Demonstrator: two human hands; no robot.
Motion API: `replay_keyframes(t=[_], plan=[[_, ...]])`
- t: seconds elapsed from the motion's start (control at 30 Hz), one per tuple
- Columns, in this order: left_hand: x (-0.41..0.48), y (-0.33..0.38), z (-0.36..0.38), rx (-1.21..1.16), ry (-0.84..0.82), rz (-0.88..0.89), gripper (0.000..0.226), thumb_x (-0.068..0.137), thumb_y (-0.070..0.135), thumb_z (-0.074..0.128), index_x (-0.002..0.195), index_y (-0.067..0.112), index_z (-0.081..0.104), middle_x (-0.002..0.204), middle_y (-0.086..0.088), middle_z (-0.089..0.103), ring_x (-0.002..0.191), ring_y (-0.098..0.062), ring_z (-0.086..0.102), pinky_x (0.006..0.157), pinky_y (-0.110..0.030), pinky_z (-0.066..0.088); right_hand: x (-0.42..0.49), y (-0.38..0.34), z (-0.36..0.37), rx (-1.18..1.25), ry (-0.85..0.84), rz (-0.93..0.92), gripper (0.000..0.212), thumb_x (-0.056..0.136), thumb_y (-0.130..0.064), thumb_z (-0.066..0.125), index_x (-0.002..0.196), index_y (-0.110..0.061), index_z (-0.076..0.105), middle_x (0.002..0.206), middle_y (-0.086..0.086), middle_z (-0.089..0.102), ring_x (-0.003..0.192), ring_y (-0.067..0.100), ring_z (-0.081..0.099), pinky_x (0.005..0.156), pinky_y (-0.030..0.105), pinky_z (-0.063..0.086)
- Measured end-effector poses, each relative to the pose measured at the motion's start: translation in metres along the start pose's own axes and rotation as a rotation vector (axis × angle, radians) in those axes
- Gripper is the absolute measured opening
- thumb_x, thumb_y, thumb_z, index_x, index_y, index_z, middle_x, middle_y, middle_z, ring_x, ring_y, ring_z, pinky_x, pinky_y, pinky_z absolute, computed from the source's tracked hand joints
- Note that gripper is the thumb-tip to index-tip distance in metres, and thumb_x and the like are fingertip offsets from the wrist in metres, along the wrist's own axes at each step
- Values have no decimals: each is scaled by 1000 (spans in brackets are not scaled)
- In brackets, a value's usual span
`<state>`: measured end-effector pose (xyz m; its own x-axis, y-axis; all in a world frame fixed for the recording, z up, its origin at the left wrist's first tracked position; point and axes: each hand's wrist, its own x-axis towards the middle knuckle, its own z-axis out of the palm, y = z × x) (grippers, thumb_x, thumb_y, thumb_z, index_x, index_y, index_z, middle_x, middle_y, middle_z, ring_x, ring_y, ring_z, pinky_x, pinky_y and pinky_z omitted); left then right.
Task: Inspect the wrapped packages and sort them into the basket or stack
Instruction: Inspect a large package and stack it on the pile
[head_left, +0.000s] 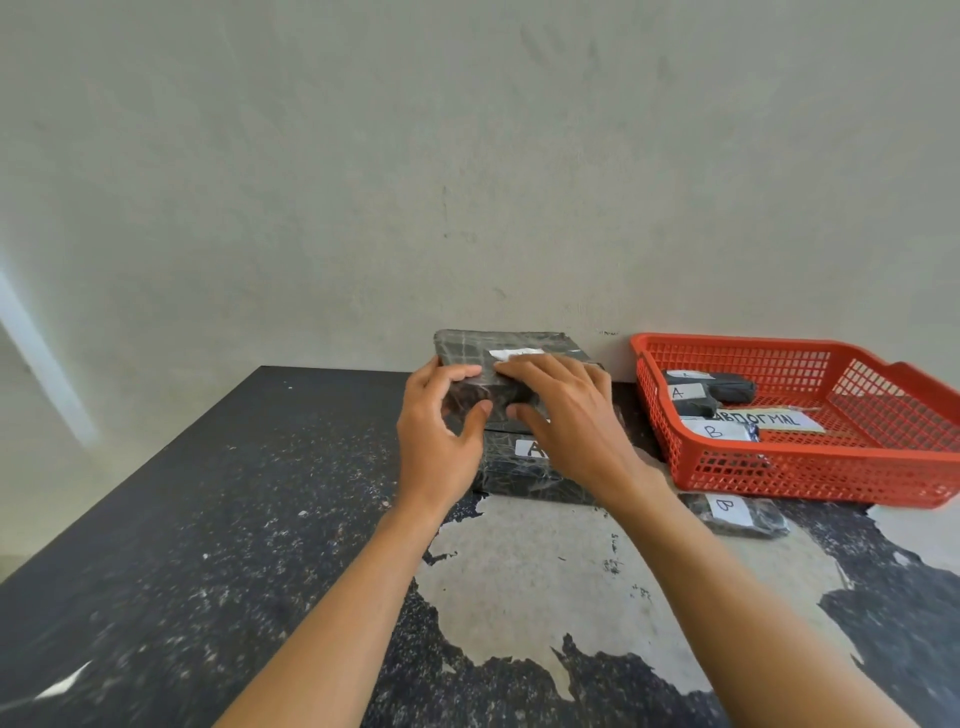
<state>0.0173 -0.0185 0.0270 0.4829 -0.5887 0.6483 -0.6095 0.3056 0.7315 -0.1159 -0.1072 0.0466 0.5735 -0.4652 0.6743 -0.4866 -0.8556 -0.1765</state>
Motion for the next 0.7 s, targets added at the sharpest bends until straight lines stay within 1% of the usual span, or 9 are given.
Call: replay_keyframes(t=[0.1, 0.17, 0.23, 0.3, 0.37, 0.43, 0.5, 0.6, 0.7], plan=[[-8, 5, -4, -29, -51, 21, 49, 85, 14, 73, 127, 33, 58, 135, 9, 48, 128, -14, 51, 102, -43, 50, -6, 6, -8, 123, -25, 23, 42, 88, -22, 69, 128, -28, 58, 127, -10, 60, 121, 19, 51, 101, 34, 27], [-12, 10, -10, -103, -98, -16, 55, 88, 16, 67, 136, 37, 49, 138, 9, 48, 127, -9, 51, 104, -40, 48, -12, 13, -15, 222, -68, 35, 40, 89, -21, 69, 127, -27, 58, 124, -11, 60, 117, 16, 53, 105, 46, 36], [-13, 13, -17, -148, -104, -66, 55, 90, 16, 60, 137, 41, 46, 139, 11, 47, 127, -3, 48, 107, -41, 45, -17, 21, -24, 313, -116, 28, 39, 90, -21, 67, 127, -28, 57, 121, -18, 59, 113, 7, 53, 102, 54, 41], [-11, 14, -25, -156, -118, -122, 55, 92, 15, 58, 135, 46, 45, 144, 14, 41, 131, 2, 40, 113, -42, 38, -23, 26, -33, 377, -165, 29, 38, 91, -23, 66, 127, -32, 56, 118, -32, 53, 114, -1, 50, 106, 57, 39], [-7, 15, -32, -232, -219, -197, 61, 94, 7, 59, 137, 48, 44, 149, 17, 40, 137, -1, 37, 116, -41, 33, -27, 28, -42, 410, -213, 33, 39, 91, -24, 65, 127, -37, 54, 123, -38, 47, 125, -1, 46, 114, 58, 29], [-6, 17, -36, -359, -322, -235, 65, 94, -3, 58, 138, 44, 47, 143, 8, 52, 132, -5, 48, 113, -37, 39, -31, 29, -47, 392, -242, 26, 41, 91, -24, 64, 128, -39, 51, 133, -30, 46, 139, 4, 32, 120, 55, 14], [-8, 20, -36, -429, -346, -253, 62, 92, -7, 58, 133, 39, 51, 130, -3, 62, 120, -9, 60, 106, -32, 46, -33, 30, -50, 356, -239, 23, 43, 91, -25, 64, 129, -40, 50, 136, -26, 44, 144, 7, 25, 121, 52, 9], [-11, 22, -33, -434, -296, -253, 54, 90, -9, 61, 124, 32, 54, 124, -7, 64, 115, -14, 64, 98, -28, 51, -35, 29, -51, 336, -218, 51, 45, 92, -21, 64, 129, -42, 50, 138, -25, 43, 143, 11, 25, 120, 50, 15], [-17, 27, -29, -412, -223, -228, 49, 86, -9, 65, 119, 25, 55, 116, -1, 66, 108, -10, 67, 90, -23, 54, -40, 19, -52, 379, -127, 141, 51, 92, -9, 62, 134, -35, 50, 143, -10, 44, 137, 15, 36, 114, 51, 33]])
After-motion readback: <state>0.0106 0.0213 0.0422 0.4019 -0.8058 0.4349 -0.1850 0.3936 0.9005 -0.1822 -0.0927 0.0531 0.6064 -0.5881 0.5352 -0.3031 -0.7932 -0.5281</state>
